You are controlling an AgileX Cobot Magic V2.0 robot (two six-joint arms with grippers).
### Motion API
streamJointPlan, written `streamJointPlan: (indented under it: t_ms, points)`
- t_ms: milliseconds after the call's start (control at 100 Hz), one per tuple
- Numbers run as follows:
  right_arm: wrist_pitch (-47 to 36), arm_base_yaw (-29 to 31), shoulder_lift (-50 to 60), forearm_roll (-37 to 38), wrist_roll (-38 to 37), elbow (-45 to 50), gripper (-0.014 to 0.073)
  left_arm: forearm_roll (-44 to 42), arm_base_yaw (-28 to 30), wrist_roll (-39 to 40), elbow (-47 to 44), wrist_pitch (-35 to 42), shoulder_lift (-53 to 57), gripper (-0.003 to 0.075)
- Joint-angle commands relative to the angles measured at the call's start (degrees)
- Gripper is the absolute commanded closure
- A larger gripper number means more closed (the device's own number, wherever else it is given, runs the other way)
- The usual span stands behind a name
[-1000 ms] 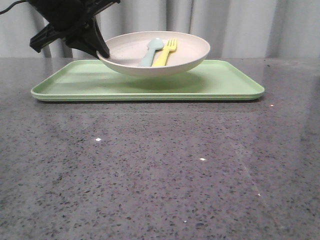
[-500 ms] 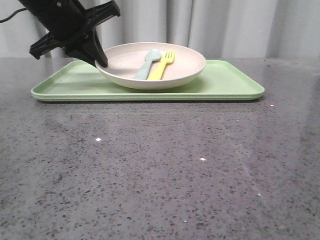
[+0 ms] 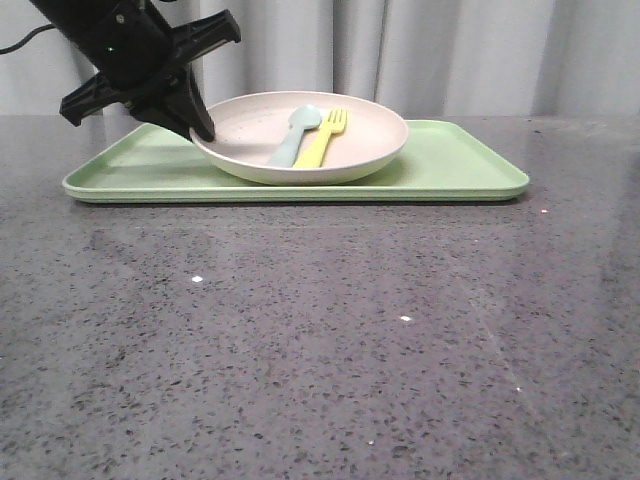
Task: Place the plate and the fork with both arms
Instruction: 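Lower the plate onto the tray center and open the left gripper, then move the right gripper above the yellow fork on the plate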
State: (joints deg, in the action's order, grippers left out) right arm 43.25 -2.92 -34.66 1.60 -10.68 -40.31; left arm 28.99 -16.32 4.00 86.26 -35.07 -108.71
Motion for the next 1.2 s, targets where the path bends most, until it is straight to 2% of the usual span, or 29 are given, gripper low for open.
streamJointPlan:
  t_ms: [0, 160, 250, 520, 730, 1190]
  points:
    - [-3.4, 0.3, -0.4, 0.6, 0.6, -1.9, 0.0107, 2.0, -0.4, 0.8, 1.5, 2.4, 3.0, 0.0654]
    - [-4.2, 0.3, -0.4, 0.6, 0.6, -1.9, 0.0107, 2.0, -0.4, 0.8, 1.5, 2.5, 3.0, 0.0435]
    - [-4.3, 0.3, -0.4, 0.6, 0.6, -1.9, 0.0107, 2.0, -0.4, 0.8, 1.5, 2.3, 3.0, 0.0367]
    - [-2.9, -0.6, -0.8, 0.6, 0.6, -1.9, 0.0107, 1.8, -0.4, -1.3, 1.5, 0.9, 5.0, 0.0363]
    - [-1.6, -6.2, -4.9, 0.6, 0.6, -3.3, 0.0107, -5.7, -0.4, -1.4, -0.5, -2.0, 11.3, 0.0363]
    - [4.5, -15.7, -22.2, 0.6, 0.6, -22.2, 0.0107, -11.1, -0.4, -1.4, -22.4, 3.3, 35.1, 0.0363]
